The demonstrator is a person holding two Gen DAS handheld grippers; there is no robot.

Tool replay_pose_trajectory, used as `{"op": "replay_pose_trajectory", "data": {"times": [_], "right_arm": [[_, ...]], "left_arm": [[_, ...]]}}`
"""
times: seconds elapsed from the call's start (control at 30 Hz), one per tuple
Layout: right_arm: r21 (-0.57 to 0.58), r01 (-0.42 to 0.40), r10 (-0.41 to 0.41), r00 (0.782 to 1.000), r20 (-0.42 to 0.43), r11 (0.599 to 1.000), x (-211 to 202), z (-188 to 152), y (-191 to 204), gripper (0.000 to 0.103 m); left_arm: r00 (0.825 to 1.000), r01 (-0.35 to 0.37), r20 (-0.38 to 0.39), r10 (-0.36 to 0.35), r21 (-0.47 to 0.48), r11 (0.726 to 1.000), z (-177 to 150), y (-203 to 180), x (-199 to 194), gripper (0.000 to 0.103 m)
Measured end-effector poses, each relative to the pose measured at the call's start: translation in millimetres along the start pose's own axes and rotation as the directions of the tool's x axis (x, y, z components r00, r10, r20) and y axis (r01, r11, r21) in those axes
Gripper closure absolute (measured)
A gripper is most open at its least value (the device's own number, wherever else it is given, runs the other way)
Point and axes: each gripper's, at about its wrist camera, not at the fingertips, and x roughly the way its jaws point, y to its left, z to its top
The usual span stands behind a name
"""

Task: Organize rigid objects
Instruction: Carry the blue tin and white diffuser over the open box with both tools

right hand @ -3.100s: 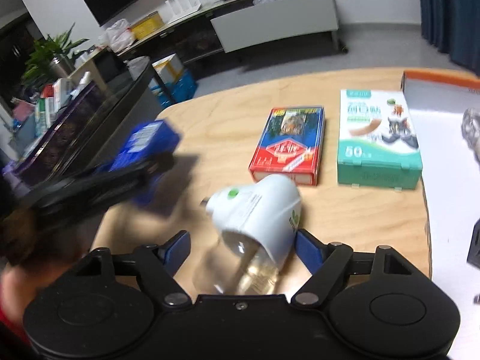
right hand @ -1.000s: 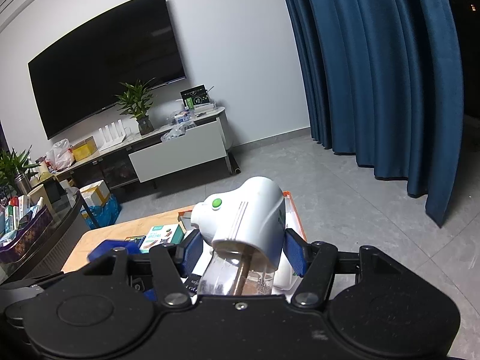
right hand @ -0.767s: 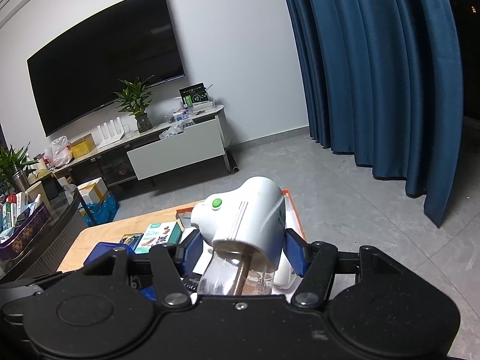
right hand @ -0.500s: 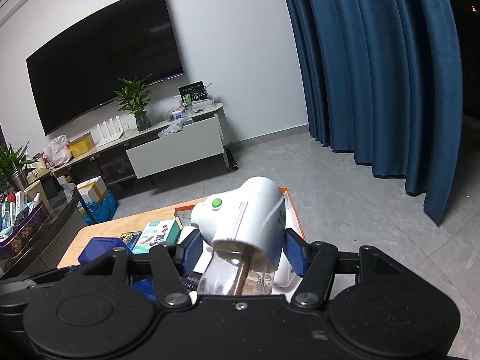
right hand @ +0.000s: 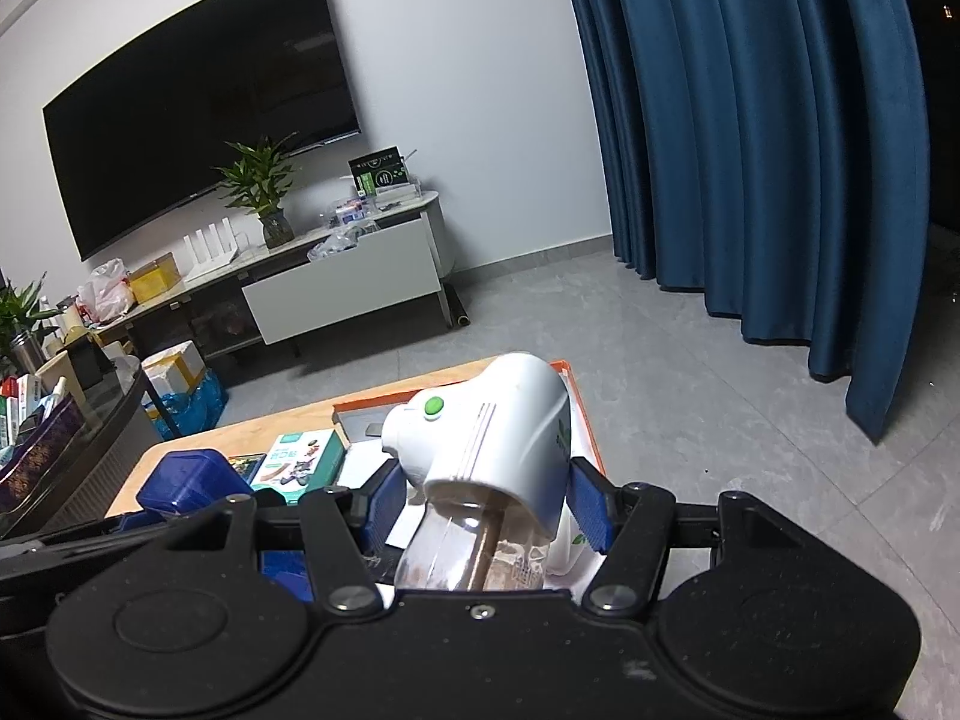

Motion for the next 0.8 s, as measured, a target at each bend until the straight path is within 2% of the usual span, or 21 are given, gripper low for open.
{"op": "replay_pose_trajectory", "data": {"times": [0.8], "right_arm": [[0.031,0.025,-0.023,0.996,-0.085,0.999,60,34,-12,0.032]], "left_arm": [[0.993,0.017,-0.113,-0.014,0.027,0.999,28,1,53,0.04]]}}
